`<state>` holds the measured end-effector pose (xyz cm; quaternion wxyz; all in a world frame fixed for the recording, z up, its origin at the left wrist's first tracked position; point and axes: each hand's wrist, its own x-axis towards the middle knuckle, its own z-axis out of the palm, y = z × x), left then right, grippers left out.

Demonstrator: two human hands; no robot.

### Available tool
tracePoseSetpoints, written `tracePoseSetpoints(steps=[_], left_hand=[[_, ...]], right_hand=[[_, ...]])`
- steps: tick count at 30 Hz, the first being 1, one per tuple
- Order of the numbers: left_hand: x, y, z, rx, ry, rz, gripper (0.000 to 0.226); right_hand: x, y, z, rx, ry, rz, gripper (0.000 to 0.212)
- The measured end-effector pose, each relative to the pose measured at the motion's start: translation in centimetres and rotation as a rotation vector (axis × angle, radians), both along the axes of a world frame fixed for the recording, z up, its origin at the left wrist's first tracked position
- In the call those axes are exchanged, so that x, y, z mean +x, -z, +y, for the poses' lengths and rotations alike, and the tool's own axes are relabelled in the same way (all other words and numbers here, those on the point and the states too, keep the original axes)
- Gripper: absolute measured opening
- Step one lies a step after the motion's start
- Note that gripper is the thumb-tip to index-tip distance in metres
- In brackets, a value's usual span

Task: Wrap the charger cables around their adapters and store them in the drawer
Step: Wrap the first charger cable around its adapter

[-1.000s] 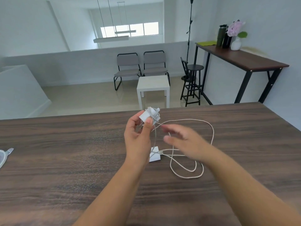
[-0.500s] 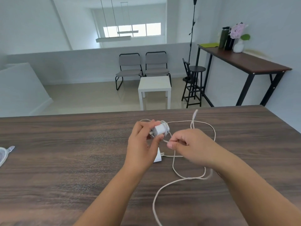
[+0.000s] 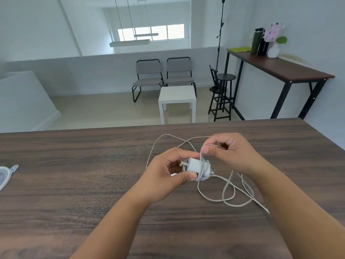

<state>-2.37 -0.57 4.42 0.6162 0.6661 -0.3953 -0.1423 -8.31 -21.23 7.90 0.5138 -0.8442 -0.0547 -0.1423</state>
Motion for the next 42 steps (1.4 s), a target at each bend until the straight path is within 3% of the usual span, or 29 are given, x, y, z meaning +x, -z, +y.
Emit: tracePoseSetpoints(steps=[3, 7, 10, 14, 18, 21, 25, 28, 32, 37, 42], left_hand=[[-0.6, 0.0, -0.1, -0.112, 0.033, 0.211, 0.035], [-0.8, 0.5, -0.2, -0.249, 0.059, 0.343, 0.039], [-0.9, 0.8, -0.6, -0.372, 0.072, 0.485, 0.047], [-0.7, 0.6, -1.6, -0.538, -0.042, 0.601, 0.041], [0.0, 0.2, -2.2, -0.418, -0.349, 0.437, 0.032], [0.2, 0.1, -2.0, -0.282, -0.461, 0.274, 0.029], [0.4, 0.9, -1.4, -0.072, -0.568, 0.007, 0.037], [0.2, 1.5, -1.3, 0.035, -0.520, -0.193, 0.041], [-0.1, 1.6, -0.6, 0.069, -0.397, -0.330, 0.041], [-0.5, 0.2, 0.2, 0.089, -0.141, -0.295, 0.034], [-1.1, -0.4, 0.4, -0.046, 0.010, -0.032, 0.032]], right_hand=[[0.2, 2.0, 0.3, 0.105, -0.038, 0.016, 0.018], [0.5, 5.1, 2.0, 0.235, -0.073, 0.050, 0.028], [0.3, 6.1, 3.0, 0.266, -0.054, 0.048, 0.016], [-0.9, 7.0, 4.4, -0.014, 0.111, 0.009, 0.024], [-2.1, 6.5, 5.2, -0.418, 0.110, 0.002, 0.048], [-2.3, 5.6, 5.0, -0.707, 0.095, 0.012, 0.061], [-2.4, 3.1, 4.1, -0.860, 0.162, -0.199, 0.045], [-2.2, 1.4, 2.2, -0.912, 0.139, -0.156, 0.060], [-1.9, -0.2, -0.4, -0.941, 0.133, -0.343, 0.038], [-1.3, 0.1, -1.2, -0.856, 0.148, -0.386, 0.031], [-1.0, 0.7, -0.6, -0.363, -0.003, -0.205, 0.013]])
